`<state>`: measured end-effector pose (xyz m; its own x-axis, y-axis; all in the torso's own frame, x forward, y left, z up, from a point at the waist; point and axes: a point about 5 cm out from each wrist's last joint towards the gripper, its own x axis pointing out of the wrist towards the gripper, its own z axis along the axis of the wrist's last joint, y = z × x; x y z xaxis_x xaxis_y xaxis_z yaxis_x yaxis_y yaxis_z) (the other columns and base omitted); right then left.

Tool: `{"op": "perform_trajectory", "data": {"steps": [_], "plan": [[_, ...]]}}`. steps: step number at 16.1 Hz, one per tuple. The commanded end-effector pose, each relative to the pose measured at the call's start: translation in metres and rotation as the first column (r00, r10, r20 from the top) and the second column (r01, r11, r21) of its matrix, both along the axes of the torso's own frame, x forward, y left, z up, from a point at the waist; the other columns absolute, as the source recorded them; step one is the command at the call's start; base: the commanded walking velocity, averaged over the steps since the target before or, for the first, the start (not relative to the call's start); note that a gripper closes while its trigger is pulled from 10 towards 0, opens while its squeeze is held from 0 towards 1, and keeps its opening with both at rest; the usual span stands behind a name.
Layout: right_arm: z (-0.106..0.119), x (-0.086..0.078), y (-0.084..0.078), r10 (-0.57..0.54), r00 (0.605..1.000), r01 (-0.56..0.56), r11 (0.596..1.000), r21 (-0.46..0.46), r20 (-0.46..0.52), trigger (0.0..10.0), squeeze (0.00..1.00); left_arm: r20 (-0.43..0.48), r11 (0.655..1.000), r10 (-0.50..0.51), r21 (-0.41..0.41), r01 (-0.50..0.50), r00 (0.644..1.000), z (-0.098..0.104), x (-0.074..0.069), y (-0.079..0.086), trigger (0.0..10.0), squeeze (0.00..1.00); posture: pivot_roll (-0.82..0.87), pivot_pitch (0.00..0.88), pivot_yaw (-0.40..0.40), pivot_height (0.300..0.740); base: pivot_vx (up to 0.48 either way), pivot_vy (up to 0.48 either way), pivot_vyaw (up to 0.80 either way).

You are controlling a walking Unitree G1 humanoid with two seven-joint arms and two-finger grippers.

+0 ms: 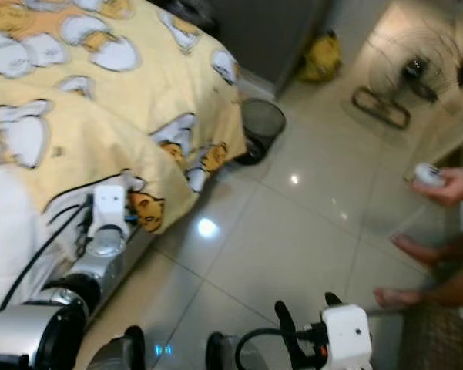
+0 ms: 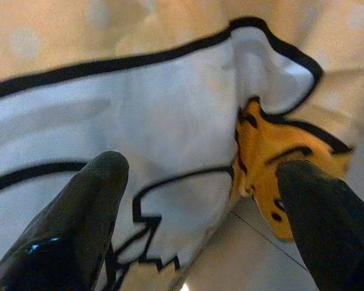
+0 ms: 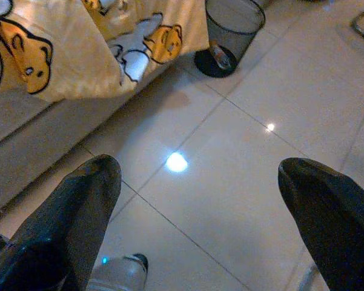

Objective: Clean up the room

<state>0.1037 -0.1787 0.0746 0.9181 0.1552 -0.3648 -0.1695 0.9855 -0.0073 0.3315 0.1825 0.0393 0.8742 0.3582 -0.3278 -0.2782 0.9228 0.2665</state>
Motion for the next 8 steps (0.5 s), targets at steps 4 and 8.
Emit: {"op": "perform_trajectory", "data": {"steps": [4,8], "plan": [[0.0,-0.012,0.005,0.024,0.999,-0.023,1.0,0.011,-0.032,10.0,0.0,0.143,0.998,-0.026,-0.055,0.035,0.989,0.002,-0.005,-0.007,10.0,0.0,-0.28,0.232,-0.158,0.74,0.0,0.0,0.0],[-0.011,-0.012,0.011,0.029,0.998,-0.026,0.999,0.047,-0.064,10.0,0.0,0.326,0.994,-0.09,-0.027,0.105,0.941,0.002,-0.042,-0.006,10.0,0.0,-0.21,0.238,-0.149,0.74,0.0,0.0,0.0]]}}
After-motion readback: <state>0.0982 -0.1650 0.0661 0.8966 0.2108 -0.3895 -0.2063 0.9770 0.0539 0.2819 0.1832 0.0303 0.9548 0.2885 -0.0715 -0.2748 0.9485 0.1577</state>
